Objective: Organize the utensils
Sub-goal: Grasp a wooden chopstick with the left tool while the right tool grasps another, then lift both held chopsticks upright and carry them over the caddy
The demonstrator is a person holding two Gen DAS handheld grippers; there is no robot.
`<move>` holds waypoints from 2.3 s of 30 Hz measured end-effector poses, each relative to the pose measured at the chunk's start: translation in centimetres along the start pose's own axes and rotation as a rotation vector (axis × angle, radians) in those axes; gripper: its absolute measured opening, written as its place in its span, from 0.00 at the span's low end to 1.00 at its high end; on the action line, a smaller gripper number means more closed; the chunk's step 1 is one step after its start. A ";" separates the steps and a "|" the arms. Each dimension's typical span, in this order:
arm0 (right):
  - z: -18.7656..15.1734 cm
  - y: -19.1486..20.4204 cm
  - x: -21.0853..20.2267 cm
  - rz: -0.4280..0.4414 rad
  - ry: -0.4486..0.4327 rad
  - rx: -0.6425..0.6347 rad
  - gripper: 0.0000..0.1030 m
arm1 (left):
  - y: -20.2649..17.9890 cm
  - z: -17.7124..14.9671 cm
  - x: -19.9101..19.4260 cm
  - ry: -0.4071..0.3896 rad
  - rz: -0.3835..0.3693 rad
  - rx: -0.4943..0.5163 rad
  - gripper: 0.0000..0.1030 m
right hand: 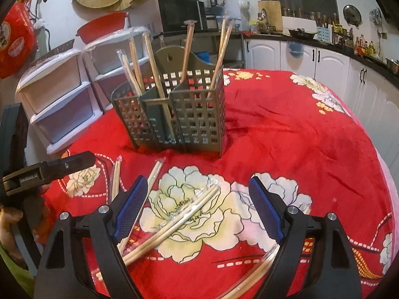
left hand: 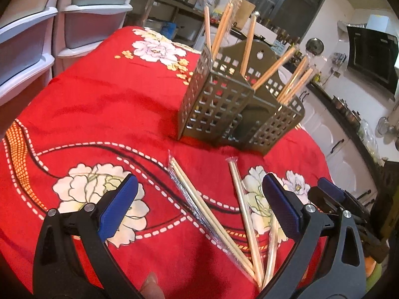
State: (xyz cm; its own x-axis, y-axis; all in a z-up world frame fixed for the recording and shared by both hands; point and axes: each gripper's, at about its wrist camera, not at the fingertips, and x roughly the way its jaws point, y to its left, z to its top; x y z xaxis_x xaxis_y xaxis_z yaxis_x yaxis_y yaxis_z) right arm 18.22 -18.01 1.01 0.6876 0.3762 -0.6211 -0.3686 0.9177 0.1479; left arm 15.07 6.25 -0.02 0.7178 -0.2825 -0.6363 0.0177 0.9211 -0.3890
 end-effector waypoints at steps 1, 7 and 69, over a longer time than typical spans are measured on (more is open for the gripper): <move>-0.1 0.0 0.1 0.001 0.006 0.001 0.78 | 0.0 -0.1 0.2 0.006 -0.001 0.003 0.89; -0.7 0.0 1.1 0.017 0.044 0.008 0.78 | 0.0 -0.6 1.4 0.047 -0.007 0.004 0.85; 4.1 0.8 2.9 0.221 0.052 0.107 0.05 | -0.9 3.9 0.5 -0.044 -0.024 -0.029 0.03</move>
State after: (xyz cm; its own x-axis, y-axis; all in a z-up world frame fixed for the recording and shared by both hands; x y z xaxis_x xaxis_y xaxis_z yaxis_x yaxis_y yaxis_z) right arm 22.50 -15.60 2.48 0.5638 0.5646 -0.6028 -0.4364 0.8233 0.3630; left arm 18.14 6.31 2.58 0.7471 -0.2919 -0.5971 0.0155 0.9058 -0.4234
